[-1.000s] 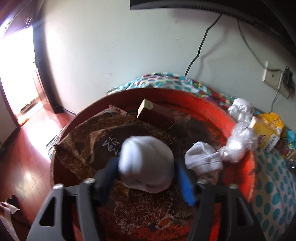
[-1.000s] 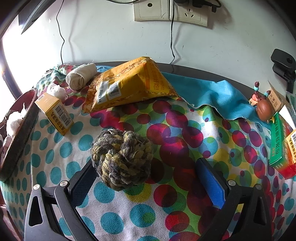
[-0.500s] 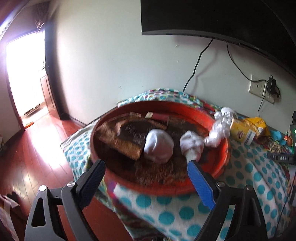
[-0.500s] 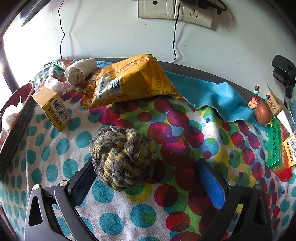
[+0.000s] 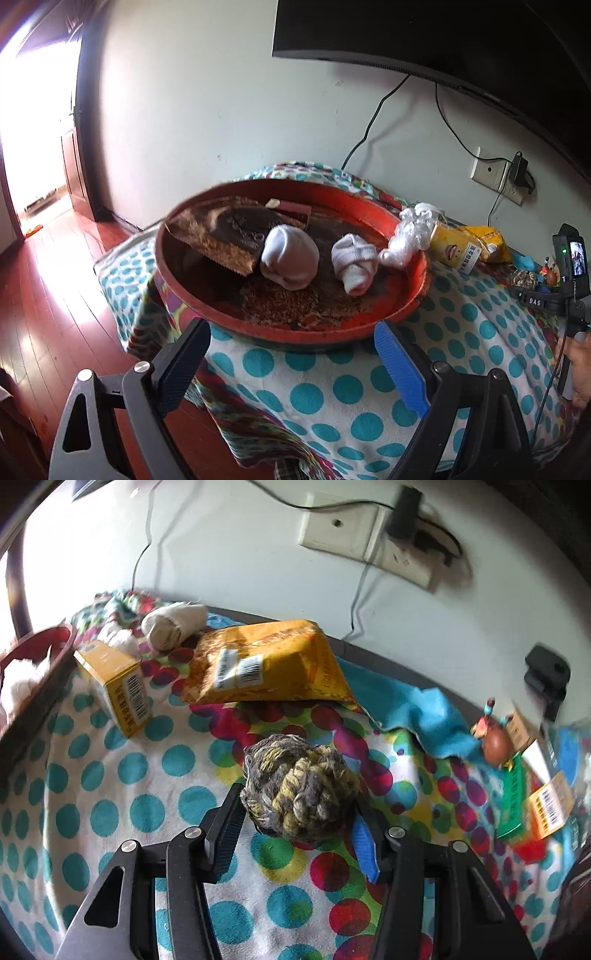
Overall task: Organize objects
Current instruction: 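Grasp the braided rope ball with the right gripper, then carry the rope ball into the tray and open the right gripper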
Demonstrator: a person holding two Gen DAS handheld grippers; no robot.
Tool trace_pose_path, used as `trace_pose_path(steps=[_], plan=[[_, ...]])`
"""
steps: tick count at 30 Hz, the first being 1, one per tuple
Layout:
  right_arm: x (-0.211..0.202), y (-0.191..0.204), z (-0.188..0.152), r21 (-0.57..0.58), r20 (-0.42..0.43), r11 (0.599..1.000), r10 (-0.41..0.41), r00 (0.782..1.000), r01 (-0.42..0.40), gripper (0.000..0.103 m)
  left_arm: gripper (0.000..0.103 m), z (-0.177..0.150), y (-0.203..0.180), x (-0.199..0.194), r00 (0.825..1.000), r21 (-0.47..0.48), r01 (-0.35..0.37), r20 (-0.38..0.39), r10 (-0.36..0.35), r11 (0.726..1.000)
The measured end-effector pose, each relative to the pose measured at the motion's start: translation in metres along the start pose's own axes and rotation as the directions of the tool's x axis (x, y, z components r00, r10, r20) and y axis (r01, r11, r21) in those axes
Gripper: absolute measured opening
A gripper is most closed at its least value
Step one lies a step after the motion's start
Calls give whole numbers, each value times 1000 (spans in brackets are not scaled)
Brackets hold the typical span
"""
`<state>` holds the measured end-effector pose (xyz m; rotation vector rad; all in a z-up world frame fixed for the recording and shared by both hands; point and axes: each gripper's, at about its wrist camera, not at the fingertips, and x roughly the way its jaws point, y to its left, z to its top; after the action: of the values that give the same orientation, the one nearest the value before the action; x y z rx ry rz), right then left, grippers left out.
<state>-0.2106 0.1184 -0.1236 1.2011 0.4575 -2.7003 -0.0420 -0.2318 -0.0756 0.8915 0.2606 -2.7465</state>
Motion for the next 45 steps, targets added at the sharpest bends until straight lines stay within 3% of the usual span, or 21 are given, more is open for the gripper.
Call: trace_pose_path(steps=[4, 10, 17, 21, 35, 41, 44, 45], plan=[[-16, 23, 8, -31, 22, 999, 12, 1000, -11, 50, 93, 1, 5, -2, 999, -7, -37, 6, 37, 999], [-54, 117, 44, -157, 101, 977, 159, 982, -142, 50, 93, 3, 15, 1, 998, -32, -70, -11, 69, 997], [-74, 220, 75, -292, 109, 925, 285, 952, -244, 50, 93, 4, 19, -1, 997, -38, -73, -7, 72, 997], [-70, 257, 86, -336, 88, 906, 303, 949, -258, 50, 93, 6, 24, 1, 997, -49, -75, -5, 75, 996], [-43, 329, 90, -428, -27, 846, 339, 940, -317, 51, 93, 6, 40, 13, 996, -108, -81, -41, 77, 991], [-36, 330, 84, -410, -64, 845, 347, 936, -342, 53, 93, 5, 37, 13, 996, -102, -77, -43, 73, 992], [-43, 324, 87, -405, -44, 848, 356, 933, -343, 68, 93, 6, 36, 13, 996, -96, -80, -42, 76, 992], [-48, 320, 88, -401, -23, 849, 365, 931, -343, 81, 93, 5, 35, 12, 996, -93, -81, -40, 78, 992]])
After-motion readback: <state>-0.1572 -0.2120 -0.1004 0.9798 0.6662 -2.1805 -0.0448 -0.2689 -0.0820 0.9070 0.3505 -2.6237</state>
